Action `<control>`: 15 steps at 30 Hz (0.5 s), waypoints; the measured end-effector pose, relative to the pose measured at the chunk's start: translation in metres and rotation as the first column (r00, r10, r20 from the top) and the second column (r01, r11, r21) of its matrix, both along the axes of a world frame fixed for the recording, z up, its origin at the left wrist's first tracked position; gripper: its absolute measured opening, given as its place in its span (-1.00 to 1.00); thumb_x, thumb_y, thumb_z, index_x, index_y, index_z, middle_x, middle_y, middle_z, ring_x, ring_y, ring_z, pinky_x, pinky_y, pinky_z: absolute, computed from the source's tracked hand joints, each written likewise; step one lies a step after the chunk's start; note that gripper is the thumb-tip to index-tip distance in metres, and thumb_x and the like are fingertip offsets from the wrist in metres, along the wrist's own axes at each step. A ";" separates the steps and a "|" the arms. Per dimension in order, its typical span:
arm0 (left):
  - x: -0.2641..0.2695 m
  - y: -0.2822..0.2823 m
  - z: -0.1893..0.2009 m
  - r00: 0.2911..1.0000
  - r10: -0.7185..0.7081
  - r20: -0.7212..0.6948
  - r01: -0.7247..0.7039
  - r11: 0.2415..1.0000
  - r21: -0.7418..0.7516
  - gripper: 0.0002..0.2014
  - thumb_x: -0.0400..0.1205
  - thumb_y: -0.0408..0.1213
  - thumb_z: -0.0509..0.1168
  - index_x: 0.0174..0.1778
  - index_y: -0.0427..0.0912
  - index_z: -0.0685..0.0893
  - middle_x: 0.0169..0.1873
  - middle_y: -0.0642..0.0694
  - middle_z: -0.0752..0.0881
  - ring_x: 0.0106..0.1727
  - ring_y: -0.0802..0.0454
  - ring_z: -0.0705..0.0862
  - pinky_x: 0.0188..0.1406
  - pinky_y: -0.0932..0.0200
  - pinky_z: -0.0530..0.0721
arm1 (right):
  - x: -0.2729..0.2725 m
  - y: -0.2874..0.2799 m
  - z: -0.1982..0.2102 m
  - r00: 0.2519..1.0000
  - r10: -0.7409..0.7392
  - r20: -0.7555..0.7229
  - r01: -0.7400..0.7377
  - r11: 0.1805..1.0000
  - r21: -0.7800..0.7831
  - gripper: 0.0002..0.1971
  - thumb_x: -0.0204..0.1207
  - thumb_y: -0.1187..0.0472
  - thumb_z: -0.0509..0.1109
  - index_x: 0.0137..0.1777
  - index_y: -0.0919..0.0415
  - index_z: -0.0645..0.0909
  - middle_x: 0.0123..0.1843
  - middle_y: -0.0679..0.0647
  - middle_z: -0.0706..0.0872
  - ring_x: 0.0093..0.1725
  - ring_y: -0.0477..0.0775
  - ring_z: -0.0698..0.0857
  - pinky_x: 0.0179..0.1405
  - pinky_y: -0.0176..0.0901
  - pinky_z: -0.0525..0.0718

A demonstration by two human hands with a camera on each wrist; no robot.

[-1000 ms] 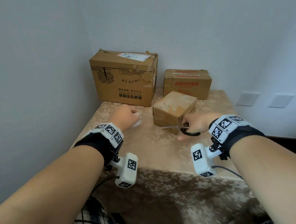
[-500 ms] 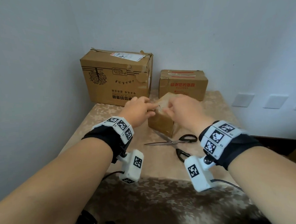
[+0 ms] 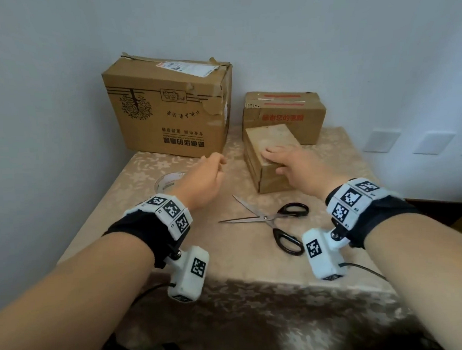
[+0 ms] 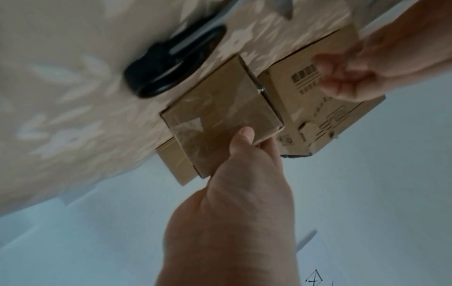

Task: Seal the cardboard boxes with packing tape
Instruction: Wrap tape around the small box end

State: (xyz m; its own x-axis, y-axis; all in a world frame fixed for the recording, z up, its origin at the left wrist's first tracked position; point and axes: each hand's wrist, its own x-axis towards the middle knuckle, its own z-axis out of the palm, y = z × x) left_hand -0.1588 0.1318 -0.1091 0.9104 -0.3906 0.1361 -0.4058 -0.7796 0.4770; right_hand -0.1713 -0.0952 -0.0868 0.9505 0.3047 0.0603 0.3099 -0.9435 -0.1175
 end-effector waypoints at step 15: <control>0.001 -0.025 0.014 0.970 -0.058 0.236 -0.054 0.895 0.442 -0.76 0.65 0.01 0.26 0.00 -0.02 0.75 0.02 0.00 0.50 0.12 -0.03 0.39 0.17 0.02 0.28 | -0.003 0.021 -0.008 0.999 -0.043 -0.023 0.045 0.991 0.123 -0.47 0.71 0.22 0.12 0.67 0.01 0.19 0.69 -0.06 0.21 0.69 0.02 0.09 0.66 0.18 -0.07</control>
